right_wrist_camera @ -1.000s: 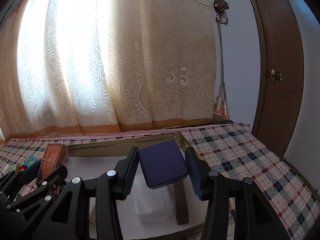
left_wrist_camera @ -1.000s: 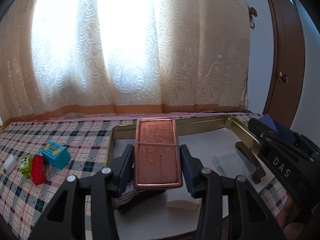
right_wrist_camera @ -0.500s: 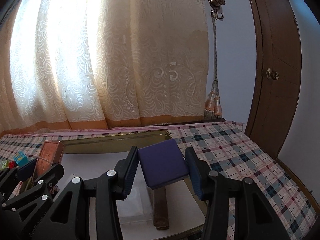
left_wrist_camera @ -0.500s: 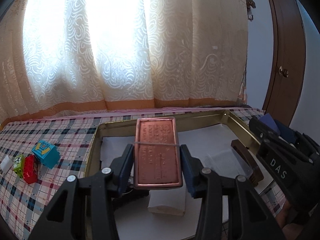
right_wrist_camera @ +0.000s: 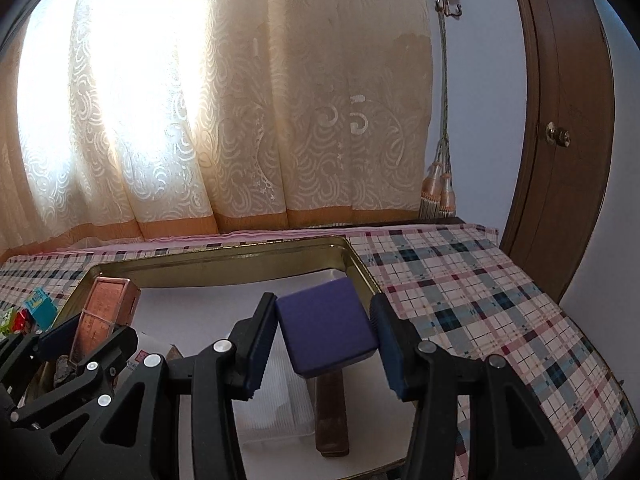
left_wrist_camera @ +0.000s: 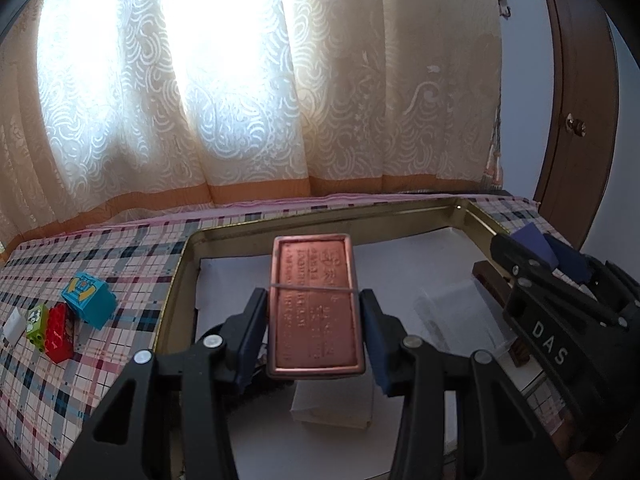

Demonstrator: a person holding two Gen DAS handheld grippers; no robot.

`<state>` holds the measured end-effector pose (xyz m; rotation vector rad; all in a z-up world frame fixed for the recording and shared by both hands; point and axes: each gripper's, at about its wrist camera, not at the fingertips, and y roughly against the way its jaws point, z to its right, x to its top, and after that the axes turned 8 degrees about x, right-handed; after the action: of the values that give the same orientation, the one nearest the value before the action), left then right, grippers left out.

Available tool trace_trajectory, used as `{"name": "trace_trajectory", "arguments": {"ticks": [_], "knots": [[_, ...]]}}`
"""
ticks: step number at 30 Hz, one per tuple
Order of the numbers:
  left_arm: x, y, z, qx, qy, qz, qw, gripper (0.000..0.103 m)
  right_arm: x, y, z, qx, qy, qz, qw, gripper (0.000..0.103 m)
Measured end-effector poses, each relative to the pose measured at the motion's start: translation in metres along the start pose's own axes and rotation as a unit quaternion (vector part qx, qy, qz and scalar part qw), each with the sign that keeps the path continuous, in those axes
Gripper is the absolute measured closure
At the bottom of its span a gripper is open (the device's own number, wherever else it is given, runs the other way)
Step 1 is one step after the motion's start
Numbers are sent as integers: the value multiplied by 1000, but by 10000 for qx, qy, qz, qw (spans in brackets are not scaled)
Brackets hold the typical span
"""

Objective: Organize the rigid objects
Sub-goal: 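Lower the copper plate and purple cube into the tray, open both grippers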

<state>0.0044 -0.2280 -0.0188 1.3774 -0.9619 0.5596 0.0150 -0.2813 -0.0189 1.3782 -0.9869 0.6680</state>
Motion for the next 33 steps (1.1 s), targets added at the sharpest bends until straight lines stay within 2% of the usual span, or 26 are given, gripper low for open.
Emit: {"name": "trace_trajectory", "arguments": {"ticks": [9, 17, 18, 20, 21, 22, 24, 28, 33], "knots": [[0, -7, 3, 48, -70, -182, 9998, 58, -1, -3, -1, 76, -22, -82, 9999, 52], [-1, -12, 3, 42, -99, -334, 9994, 57, 0, -5, -2, 338, -50, -114, 9994, 52], [-1, -10, 3, 61, -102, -296, 9995, 53, -1, -5, -3, 378, -61, -119, 9992, 52], [-1, -3, 1, 118, -73, -126, 9998, 26, -1, -2, -2, 446, -117, -59, 9989, 50], [-2, 1, 0, 152, -47, -8, 9999, 2, -1, -1, -2, 465, -150, -28, 9988, 44], [-2, 7, -1, 185, -9, 136, 9997, 1, -1, 0, -1, 453, -198, 6, 9988, 32], [-2, 15, -1, 195, -29, 384, 9991, 1, -2, 5, 2, 400, -354, 166, 9984, 24], [-2, 24, -4, 341, -76, 595, 9976, 1, -1, 10, 8, 372, -528, 333, 9974, 24], [-2, 20, -20, 368, 133, 479, 9981, 1, -1, 15, 14, 488, -720, 505, 9949, 24]]}}
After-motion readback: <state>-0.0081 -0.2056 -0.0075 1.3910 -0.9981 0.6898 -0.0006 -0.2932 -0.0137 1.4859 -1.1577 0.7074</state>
